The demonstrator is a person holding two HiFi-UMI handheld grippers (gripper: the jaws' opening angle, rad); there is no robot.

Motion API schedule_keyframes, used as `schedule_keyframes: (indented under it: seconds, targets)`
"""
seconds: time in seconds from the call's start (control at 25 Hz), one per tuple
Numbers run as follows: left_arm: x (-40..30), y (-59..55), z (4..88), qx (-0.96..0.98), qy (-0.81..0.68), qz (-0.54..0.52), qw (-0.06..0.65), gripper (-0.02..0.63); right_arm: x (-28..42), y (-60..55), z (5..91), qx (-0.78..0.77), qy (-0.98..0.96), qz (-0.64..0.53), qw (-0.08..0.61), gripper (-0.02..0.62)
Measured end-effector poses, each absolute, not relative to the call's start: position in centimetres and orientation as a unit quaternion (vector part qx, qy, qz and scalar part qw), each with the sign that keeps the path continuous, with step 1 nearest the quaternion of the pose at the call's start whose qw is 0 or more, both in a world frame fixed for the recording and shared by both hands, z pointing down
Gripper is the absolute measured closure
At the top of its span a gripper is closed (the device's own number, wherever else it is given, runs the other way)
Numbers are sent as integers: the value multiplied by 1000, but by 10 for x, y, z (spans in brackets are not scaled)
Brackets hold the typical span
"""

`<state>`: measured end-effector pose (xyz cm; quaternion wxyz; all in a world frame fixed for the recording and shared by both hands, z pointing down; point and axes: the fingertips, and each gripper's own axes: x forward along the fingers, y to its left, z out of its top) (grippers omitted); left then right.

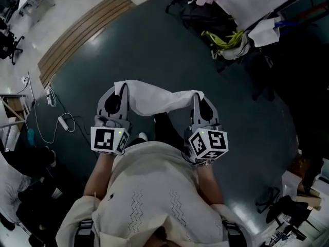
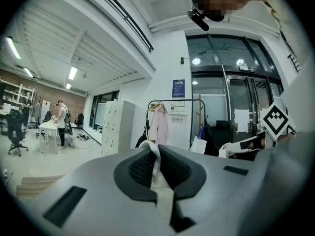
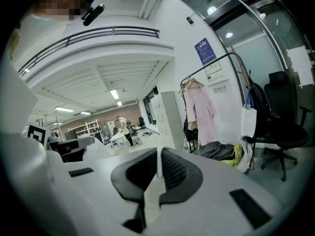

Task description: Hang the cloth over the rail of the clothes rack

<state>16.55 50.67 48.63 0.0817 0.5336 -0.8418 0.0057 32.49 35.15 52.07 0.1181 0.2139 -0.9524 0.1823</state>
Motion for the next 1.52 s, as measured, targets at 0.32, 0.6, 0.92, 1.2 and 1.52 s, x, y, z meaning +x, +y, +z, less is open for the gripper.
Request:
schedule_keyframes:
  seconds: [0.32,0.6,0.92,1.2,1.52]
  targets:
    - [101,357,463,546,-837,35,18,588,248,190,503,190,-965,148,107,574]
    - [49,293,472,539,-840,18,48,588,205,122,508,200,-961,154,110,574]
    - [-29,176,494,607,-792,-4,68,588,169,38,529,286,-937,154,130,574]
    - [-116,49,481,683,-727,-15,69,588,115,-67,500,398,-897,165,99,574]
    - [-149,-10,479,762,-645,-19,63,588,111,-51,500,487,-853,157,100,574]
